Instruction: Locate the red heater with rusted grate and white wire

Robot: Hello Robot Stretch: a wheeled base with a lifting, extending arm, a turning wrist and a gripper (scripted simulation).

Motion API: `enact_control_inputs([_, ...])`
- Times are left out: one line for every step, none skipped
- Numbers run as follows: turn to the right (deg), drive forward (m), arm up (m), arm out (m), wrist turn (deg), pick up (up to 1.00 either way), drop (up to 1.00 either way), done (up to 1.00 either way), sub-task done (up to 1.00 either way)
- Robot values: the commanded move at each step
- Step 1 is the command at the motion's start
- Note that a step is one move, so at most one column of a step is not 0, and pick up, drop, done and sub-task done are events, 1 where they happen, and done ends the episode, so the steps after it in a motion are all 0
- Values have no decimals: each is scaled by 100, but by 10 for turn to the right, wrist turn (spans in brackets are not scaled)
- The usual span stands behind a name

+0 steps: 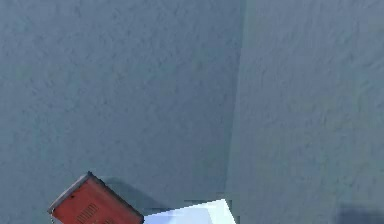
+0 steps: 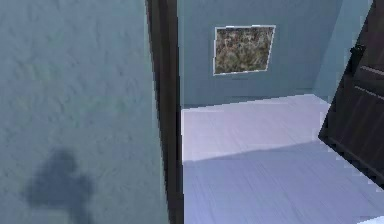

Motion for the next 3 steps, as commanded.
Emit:
enact_control_inputs([0,5,0,0,0,0,0,0,0])
enact_control_inputs([-240,0,0,0,0,0,0,0,0])
enact_control_inputs([0,0,0,0,0,0,0,100,0])
